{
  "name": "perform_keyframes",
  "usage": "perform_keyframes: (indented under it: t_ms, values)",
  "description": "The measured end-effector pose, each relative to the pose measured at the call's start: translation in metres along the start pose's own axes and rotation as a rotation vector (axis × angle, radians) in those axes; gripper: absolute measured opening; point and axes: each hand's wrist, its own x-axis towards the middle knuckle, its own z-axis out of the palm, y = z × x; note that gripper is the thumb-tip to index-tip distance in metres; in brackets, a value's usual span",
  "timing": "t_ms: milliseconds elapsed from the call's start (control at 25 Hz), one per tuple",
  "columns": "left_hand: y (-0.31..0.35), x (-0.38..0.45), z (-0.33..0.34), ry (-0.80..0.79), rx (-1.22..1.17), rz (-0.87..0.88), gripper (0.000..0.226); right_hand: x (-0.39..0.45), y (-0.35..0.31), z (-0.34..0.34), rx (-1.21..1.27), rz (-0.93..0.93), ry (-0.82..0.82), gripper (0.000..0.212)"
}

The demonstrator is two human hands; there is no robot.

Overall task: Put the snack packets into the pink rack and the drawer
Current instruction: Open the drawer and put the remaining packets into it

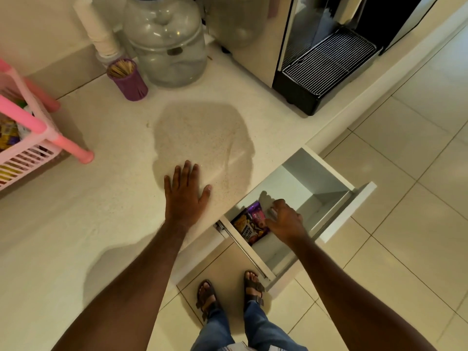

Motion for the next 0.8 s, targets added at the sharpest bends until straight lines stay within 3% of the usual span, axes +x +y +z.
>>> perform_keyframes:
  t_ms: [160, 320, 480, 600, 800]
  values:
    - [0.018, -0.005, -0.01, -0.032, -0.102, -0.027, 0.069, -0.022, 0.014, -0.042, -0.057, -0.098, 0.171, 0.057]
    - [0.071, -0.03, -0.013, -0.012, -0.107, 0.145, 0.063, -0.043, 0.038, -0.076, -0.165, -0.17, 0.296, 0.064]
    - [0.123, -0.065, 0.002, -0.058, -0.15, 0.284, 0.068, -0.061, 0.062, -0.093, -0.178, -0.091, 0.36, 0.081]
    - [0.154, -0.087, 0.016, -0.109, -0.226, 0.339, 0.079, -0.075, 0.082, -0.095, -0.064, 0.009, 0.376, 0.09]
    - [0.195, -0.116, 0.037, -0.297, -0.197, 0.37, 0.101, -0.084, 0.1, -0.085, 0.281, 0.078, 0.283, 0.083]
